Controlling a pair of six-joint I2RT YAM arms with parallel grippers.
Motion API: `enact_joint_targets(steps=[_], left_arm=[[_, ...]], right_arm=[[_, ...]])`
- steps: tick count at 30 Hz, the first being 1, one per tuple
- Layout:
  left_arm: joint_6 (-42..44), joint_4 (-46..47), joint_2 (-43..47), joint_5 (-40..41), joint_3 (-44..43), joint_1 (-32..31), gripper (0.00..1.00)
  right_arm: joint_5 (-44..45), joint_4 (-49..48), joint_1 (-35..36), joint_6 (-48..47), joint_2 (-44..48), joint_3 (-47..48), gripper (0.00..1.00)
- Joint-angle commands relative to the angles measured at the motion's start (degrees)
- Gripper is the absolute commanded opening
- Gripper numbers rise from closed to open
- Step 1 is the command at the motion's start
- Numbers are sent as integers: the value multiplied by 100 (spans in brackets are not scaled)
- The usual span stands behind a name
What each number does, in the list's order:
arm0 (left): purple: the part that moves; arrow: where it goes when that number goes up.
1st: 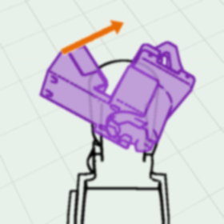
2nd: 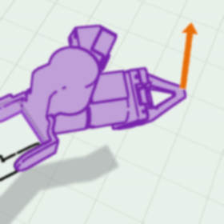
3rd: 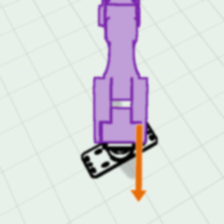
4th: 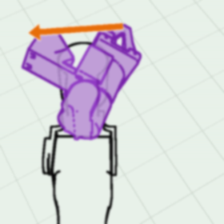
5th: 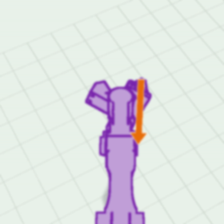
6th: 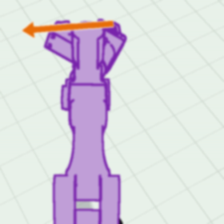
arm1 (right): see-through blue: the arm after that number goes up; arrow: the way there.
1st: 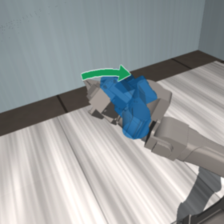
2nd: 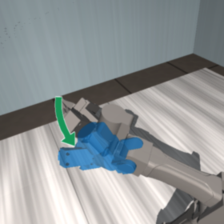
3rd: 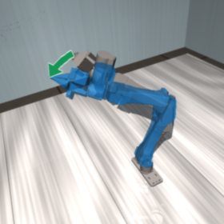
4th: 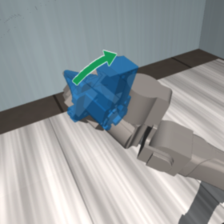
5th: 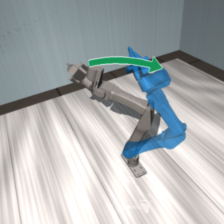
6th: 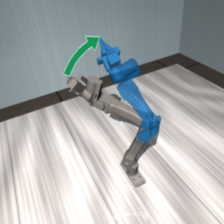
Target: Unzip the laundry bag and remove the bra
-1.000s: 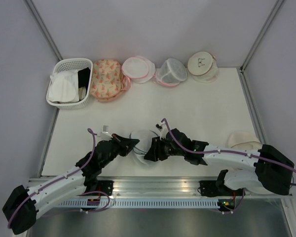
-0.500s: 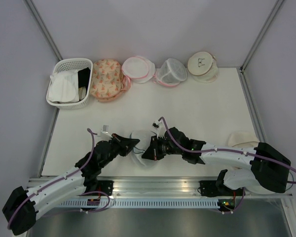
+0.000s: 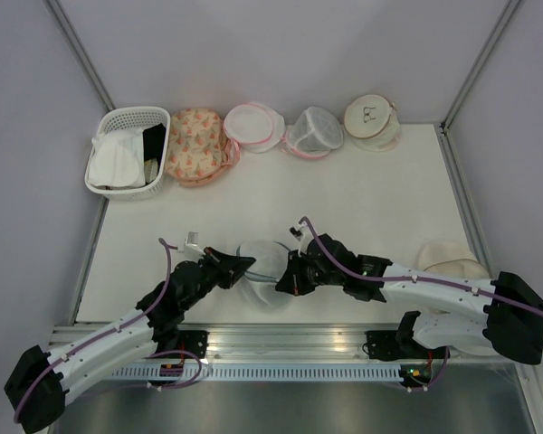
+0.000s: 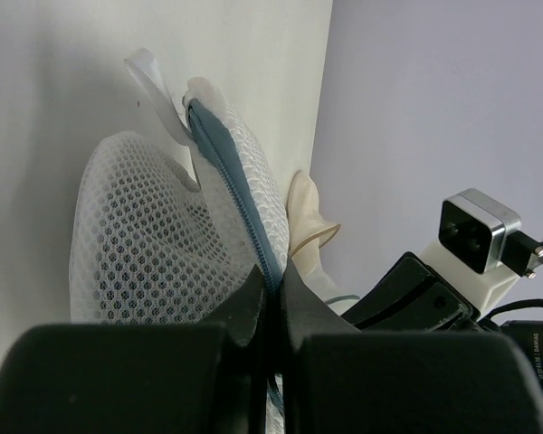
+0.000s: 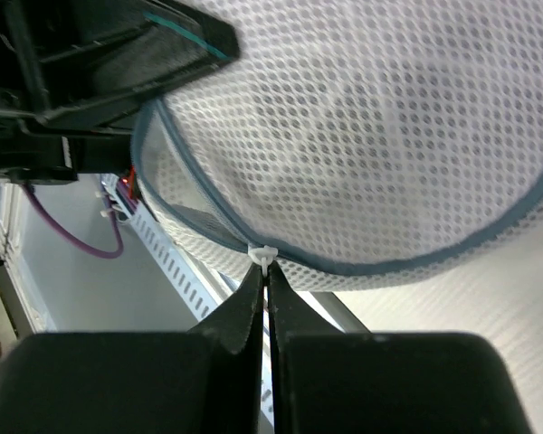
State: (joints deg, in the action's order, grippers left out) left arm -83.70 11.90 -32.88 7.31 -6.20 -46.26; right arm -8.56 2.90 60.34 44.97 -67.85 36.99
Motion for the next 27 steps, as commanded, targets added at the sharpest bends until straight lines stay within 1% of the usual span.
enact_joint_targets(steps=[1, 6, 9, 16, 18, 20, 21, 23, 24, 25, 26, 27], left_arm=[[108, 23, -7, 34, 22, -6, 2], [327, 76, -43, 77, -144, 12, 2], [442, 67, 1, 69, -206, 73, 2], [635, 93, -25, -116, -277, 240, 2], [784, 338, -218, -343, -312, 302, 2], [951, 558, -498, -693, -399, 389, 2], [1196, 855, -839, -896, -557, 416, 2], [1522, 1015, -1324, -1450, -846, 503, 2], [1898, 1077, -1874, -1652, -1257, 530, 2], [2101, 1069, -2132, -2002, -1496, 565, 2], [2269, 1060, -2387, -2188, -1977, 626, 2], [2575, 999, -2877, -2329, -2199, 653, 2]], right_arm=[[311, 782, 4, -199, -17, 168, 1], [565, 967, 48, -217, -456, 150, 0], [1250, 1545, 57, -155, -667, 282, 0], [2445, 2294, 57, -32, -712, 572, 0], [2639, 2347, 48, -58, -650, 642, 0], [2710, 2382, 40, -85, -589, 712, 0], [2728, 2391, 48, -128, -580, 739, 0], [2754, 2409, 40, -173, -492, 792, 0], [2772, 2409, 48, -190, -448, 809, 0], [2807, 2417, 48, -217, -404, 827, 0], [2816, 2435, 48, -225, -308, 879, 1], [2850, 2461, 48, -252, -246, 906, 0]])
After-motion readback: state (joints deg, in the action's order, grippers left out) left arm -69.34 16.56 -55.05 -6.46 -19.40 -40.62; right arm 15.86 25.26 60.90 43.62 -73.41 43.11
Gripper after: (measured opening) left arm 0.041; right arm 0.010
